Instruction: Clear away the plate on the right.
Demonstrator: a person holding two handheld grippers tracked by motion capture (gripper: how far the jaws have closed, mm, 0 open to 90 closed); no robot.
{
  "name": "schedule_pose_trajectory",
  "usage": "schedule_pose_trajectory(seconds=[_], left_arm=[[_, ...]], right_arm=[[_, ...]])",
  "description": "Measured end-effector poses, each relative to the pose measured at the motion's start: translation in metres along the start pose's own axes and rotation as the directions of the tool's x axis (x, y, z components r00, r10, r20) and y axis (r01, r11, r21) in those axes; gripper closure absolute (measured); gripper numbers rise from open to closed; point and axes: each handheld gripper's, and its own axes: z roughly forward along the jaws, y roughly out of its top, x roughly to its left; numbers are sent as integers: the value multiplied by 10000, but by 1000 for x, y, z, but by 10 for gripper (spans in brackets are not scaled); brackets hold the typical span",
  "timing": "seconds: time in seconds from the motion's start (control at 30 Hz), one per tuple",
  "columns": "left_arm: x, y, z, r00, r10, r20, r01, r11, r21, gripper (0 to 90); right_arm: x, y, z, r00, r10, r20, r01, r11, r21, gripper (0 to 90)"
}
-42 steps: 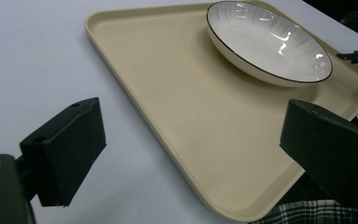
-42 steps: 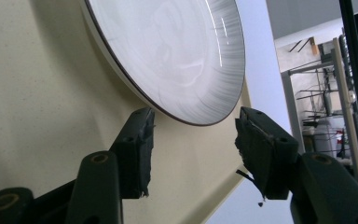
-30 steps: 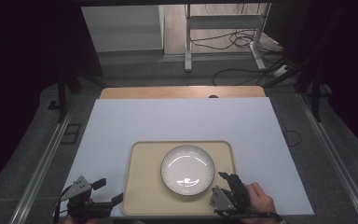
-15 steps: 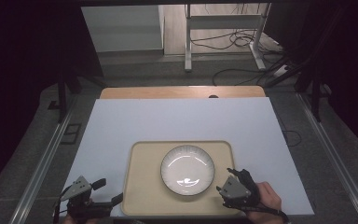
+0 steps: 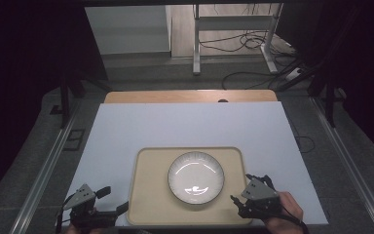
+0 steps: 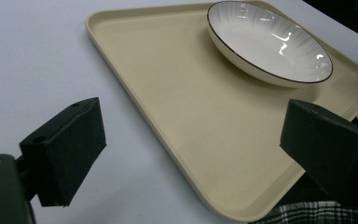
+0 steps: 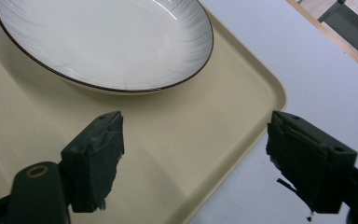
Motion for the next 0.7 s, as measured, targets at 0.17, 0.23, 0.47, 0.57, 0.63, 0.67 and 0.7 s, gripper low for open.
schedule_pose_trajectory(seconds=[0.17, 0.23, 0.47, 0.57, 0.63, 0.67, 0.7], left_arm=[[0, 0, 0, 10000, -10, 4, 10, 10000, 3, 64], [0, 0, 0, 10000, -15, 1, 15, 10000, 5, 64], [0, 0, 0, 10000, -31, 2, 31, 10000, 13, 64], [0, 0, 0, 10000, -36, 3, 36, 10000, 14, 64], [0, 0, 0, 10000, -37, 3, 37, 10000, 17, 64], [0, 0, 0, 10000, -36, -1, 36, 10000, 17, 64], [0, 0, 0, 10000, -37, -1, 37, 10000, 17, 64]], right_arm=[[-4, -5, -4, 9993, 360, -89, -361, 9993, -122, 136], [-6, -7, -6, 9985, 515, -167, -519, 9985, -201, 113], [-11, -14, -11, 9929, 1162, -255, -1170, 9926, -323, 54], [-15, -18, -16, 9858, 1662, -220, -1671, 9846, -506, 29], [-17, -21, -19, 9808, 1928, -309, -1943, 9792, -576, 21], [-17, -21, -19, 9808, 1928, -309, -1943, 9792, -576, 21], [-18, -22, -20, 9787, 2022, -345, -2040, 9770, -618, 18]])
